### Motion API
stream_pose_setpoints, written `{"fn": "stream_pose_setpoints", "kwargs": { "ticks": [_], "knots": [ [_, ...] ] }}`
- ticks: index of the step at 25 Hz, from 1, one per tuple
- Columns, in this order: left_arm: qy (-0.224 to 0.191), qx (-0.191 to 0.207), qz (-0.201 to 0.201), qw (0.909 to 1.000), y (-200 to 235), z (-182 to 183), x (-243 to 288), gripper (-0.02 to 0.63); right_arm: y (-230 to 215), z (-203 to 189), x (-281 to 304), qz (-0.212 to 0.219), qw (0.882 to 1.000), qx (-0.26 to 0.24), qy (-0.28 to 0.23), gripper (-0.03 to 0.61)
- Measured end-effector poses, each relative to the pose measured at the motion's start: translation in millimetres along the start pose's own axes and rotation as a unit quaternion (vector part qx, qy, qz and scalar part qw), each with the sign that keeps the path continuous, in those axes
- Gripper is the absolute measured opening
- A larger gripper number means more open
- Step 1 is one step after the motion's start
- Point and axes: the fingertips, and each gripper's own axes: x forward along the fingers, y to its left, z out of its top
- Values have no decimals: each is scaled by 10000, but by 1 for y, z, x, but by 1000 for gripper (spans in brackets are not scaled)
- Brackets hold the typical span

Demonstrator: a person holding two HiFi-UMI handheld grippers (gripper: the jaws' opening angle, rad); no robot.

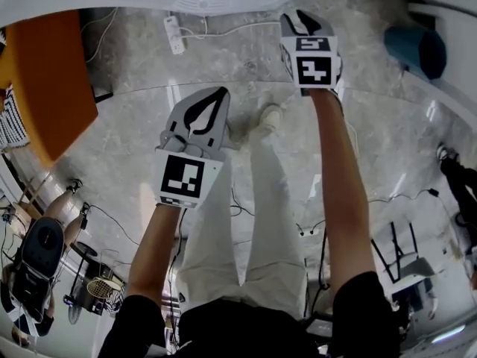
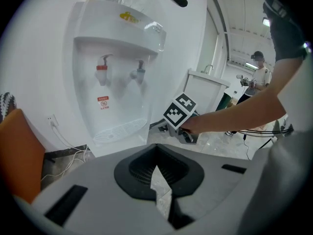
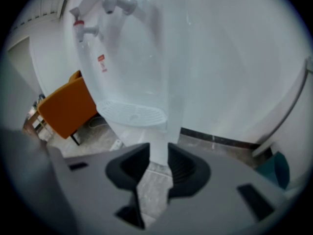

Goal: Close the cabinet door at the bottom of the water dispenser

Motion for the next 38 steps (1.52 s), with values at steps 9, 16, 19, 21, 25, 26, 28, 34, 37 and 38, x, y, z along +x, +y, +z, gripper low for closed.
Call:
{"fn": "stream_pose_setpoints", "kwargs": {
  "ticks": [9,16,19,21,25,26,28,34,37,38],
  "knots": [
    [-66,183,100,9998,-5,42,-45,9,36,11,-86,158,9998,101,-100,81],
    [-42,253,17,9997,-21,69,-73,9,66,16,-158,229,9997,-52,-85,48],
    [-35,415,22,9991,-30,82,-88,9,75,27,-193,307,9993,55,-210,41],
    [-25,452,57,9990,-34,88,-97,9,77,38,-219,371,9985,214,-337,36],
    [-127,434,202,9988,-36,103,-116,9,83,62,-255,514,9960,361,-633,34],
    [-158,436,234,9987,-37,106,-120,9,84,66,-263,537,9955,355,-701,34],
    [-202,446,272,9984,-42,113,-128,9,87,74,-281,562,9947,314,-798,34],
    [-633,574,420,9955,-56,163,-161,9,91,103,-340,613,9922,190,-1069,34],
    [-913,588,574,9924,-57,192,-185,9,93,116,-369,611,9917,136,-1122,34],
    [-983,568,620,9916,-57,199,-193,9,95,121,-378,602,9912,92,-1175,34]
  ]
}}
